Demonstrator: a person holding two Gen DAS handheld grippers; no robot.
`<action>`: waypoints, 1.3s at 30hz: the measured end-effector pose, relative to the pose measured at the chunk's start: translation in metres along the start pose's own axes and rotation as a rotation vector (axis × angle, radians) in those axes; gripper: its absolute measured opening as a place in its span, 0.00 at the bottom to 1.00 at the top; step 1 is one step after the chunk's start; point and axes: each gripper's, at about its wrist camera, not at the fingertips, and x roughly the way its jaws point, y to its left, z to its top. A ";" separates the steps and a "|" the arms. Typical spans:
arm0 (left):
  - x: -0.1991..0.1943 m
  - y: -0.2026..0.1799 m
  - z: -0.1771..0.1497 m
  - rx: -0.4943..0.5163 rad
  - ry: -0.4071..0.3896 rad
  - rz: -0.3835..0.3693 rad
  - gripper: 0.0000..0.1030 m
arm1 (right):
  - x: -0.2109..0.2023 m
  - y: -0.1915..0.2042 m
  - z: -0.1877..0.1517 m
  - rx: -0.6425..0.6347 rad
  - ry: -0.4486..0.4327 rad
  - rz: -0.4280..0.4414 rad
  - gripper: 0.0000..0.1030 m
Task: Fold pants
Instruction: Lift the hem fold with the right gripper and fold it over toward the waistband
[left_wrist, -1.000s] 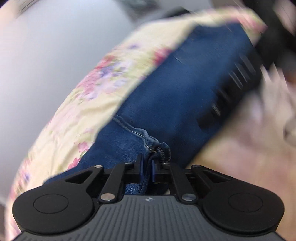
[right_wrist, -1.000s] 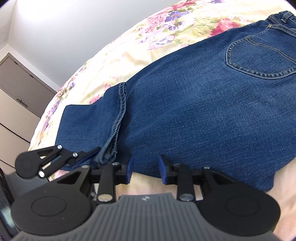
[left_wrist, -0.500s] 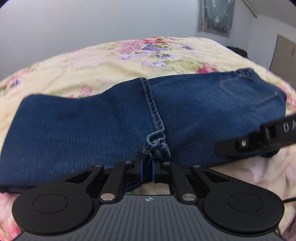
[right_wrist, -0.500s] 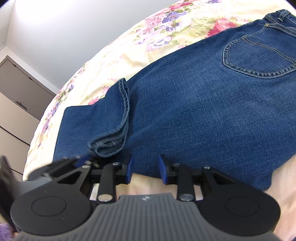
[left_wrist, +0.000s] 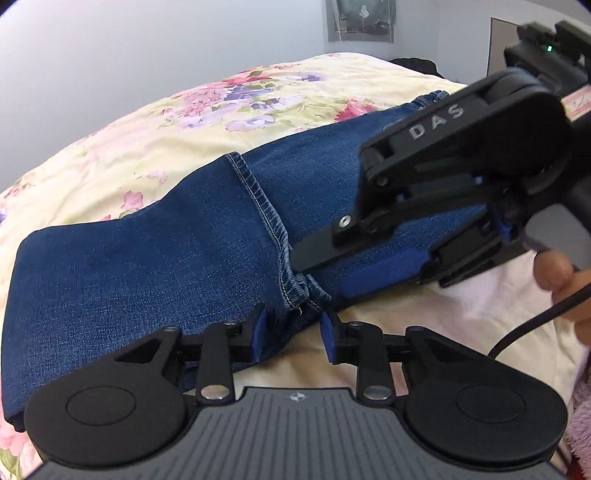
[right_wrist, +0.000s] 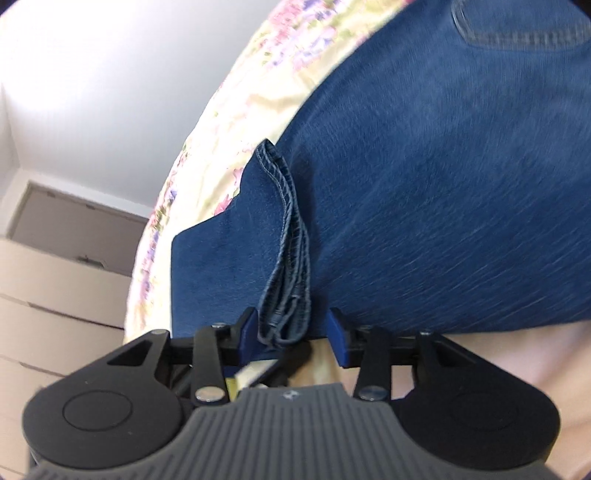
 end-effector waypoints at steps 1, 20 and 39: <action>-0.001 0.000 0.000 0.001 -0.004 -0.006 0.33 | 0.004 0.000 0.000 0.016 0.010 0.006 0.38; -0.036 0.035 -0.003 -0.070 -0.013 -0.053 0.35 | 0.030 0.052 -0.003 -0.143 0.018 -0.116 0.10; -0.142 0.121 -0.005 -0.354 -0.207 0.158 0.36 | -0.193 0.327 0.106 -0.605 -0.436 -0.190 0.09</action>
